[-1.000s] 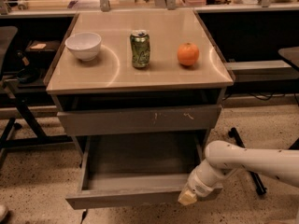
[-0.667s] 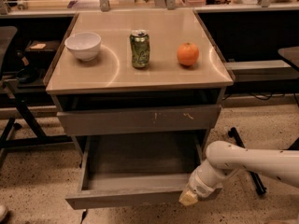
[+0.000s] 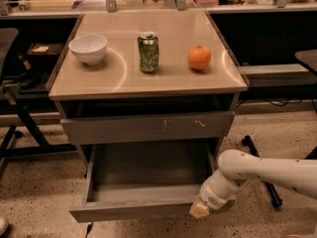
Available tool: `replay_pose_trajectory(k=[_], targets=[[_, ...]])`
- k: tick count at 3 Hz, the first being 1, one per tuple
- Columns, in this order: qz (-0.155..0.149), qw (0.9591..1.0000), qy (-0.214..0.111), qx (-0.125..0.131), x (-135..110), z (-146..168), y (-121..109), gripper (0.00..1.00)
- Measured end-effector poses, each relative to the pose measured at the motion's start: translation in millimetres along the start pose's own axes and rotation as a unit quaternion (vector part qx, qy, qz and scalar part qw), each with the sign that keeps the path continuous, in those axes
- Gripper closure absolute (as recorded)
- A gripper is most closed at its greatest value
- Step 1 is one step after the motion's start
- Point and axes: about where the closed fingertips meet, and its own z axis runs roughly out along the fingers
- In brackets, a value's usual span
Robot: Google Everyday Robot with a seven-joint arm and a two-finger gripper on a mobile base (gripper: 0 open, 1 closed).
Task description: Close middle drawer
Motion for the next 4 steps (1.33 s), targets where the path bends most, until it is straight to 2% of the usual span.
replay_pose_trajectory(k=[1, 2, 3, 4], targets=[[0.0, 1.0, 0.0, 0.0, 0.0, 0.0, 0.0, 0.12], [0.0, 1.0, 0.0, 0.0, 0.0, 0.1, 0.0, 0.0], [0.0, 1.0, 0.0, 0.0, 0.0, 0.1, 0.1, 0.0], [0.0, 1.0, 0.0, 0.0, 0.0, 0.1, 0.1, 0.18]])
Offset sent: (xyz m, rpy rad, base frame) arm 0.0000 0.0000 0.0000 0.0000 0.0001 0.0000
